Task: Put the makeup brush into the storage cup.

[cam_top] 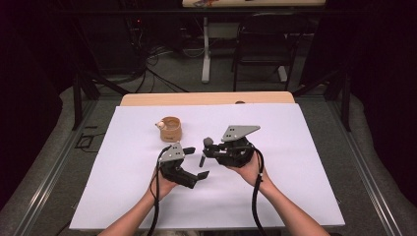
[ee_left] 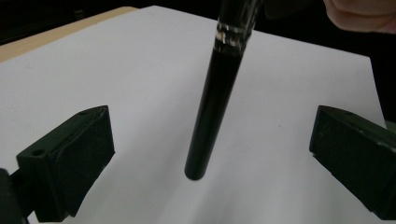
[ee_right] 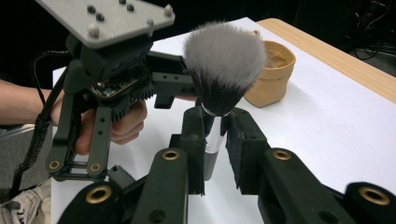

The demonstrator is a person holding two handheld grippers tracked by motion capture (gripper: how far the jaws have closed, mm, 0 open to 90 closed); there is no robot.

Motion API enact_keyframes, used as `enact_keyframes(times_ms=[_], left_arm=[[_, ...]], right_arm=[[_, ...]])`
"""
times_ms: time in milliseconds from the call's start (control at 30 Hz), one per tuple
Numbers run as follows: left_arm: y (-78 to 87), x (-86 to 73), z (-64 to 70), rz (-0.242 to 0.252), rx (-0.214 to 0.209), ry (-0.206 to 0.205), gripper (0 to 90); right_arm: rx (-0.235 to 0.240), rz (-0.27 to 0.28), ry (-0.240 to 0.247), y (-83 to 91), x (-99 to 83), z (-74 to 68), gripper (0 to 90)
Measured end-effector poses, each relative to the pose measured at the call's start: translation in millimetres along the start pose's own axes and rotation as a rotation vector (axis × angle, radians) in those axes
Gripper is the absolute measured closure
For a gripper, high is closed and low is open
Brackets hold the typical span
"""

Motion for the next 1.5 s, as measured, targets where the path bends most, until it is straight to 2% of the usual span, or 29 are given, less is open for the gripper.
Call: enact_keyframes(times_ms=[67, 133, 233, 400, 567, 600, 767, 1033, 1067, 1100, 1200, 1333, 1433, 1500], left_arm=[[0.0, 1.1, 1.0, 0.013, 0.003, 0.007, 1.3], [1.6, 2.3, 1.6, 0.026, 0.004, -0.002, 12.7], [4.3, 4.9, 2.5, 0.053, -0.007, 0.009, 29.3], [3.4, 2.7, 2.9, 0.038, -0.014, -0.011, 52.1], [-0.4, -2.1, 2.4, 0.034, -0.045, 0.020, 73.6], [-0.9, -2.7, 3.0, 0.028, -0.049, 0.012, 75.8], [-0.3, -2.9, 5.6, 0.023, -0.058, -0.013, 78.8], [4.4, -1.0, 4.8, 0.026, -0.039, -0.037, 78.9], [5.3, -0.4, 3.6, 0.028, -0.034, -0.047, 78.9], [6.5, 0.3, 2.5, 0.032, -0.034, -0.041, 78.9], [9.5, 3.0, -1.7, 0.044, -0.016, -0.038, 78.9], [15.1, 6.4, -5.3, 0.053, -0.001, -0.040, 78.9], [18.1, 8.8, -9.0, 0.052, 0.019, -0.032, 78.8], [21.4, 10.9, -11.0, 0.060, 0.031, -0.032, 78.8]], right_arm=[[-0.005, -0.011, 0.012, -1.6, 0.0, -2.2, 77.4], [-0.009, -0.024, 0.032, -3.8, -0.5, -3.8, 77.4], [-0.016, -0.051, 0.048, -7.0, -2.9, -5.2, 77.4], [-0.019, -0.075, 0.064, -11.2, -6.6, -7.7, 77.4], [-0.016, -0.074, 0.068, -13.0, -7.1, -8.6, 77.4], [-0.017, -0.075, 0.066, -13.3, -7.9, -8.5, 77.5], [-0.015, -0.062, 0.066, -14.1, -8.3, -9.5, 75.4], [-0.031, -0.035, 0.052, -3.5, -13.4, -0.2, 42.9], [-0.040, -0.039, 0.053, -1.6, -15.4, 1.0, 36.4], [-0.058, -0.040, 0.050, 0.5, -16.8, 2.3, 31.2], [-0.062, -0.035, 0.046, 6.4, -20.1, 2.8, 20.7], [-0.050, -0.036, 0.041, 13.5, -25.1, 2.4, 14.0], [-0.059, -0.008, 0.016, 19.1, -28.4, 3.6, 9.5], [-0.081, 0.008, 0.027, 24.1, -31.0, 3.9, 7.9]])
Point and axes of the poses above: each handheld gripper's, and its own axes: y roughly backward along the jaws, x roughly out of its top, z roughly to its right, the point moved 7 cm from there along -y, roughly forward along the jaws, and after that the axes turned 15 degrees about y, right-handed, at the moved point
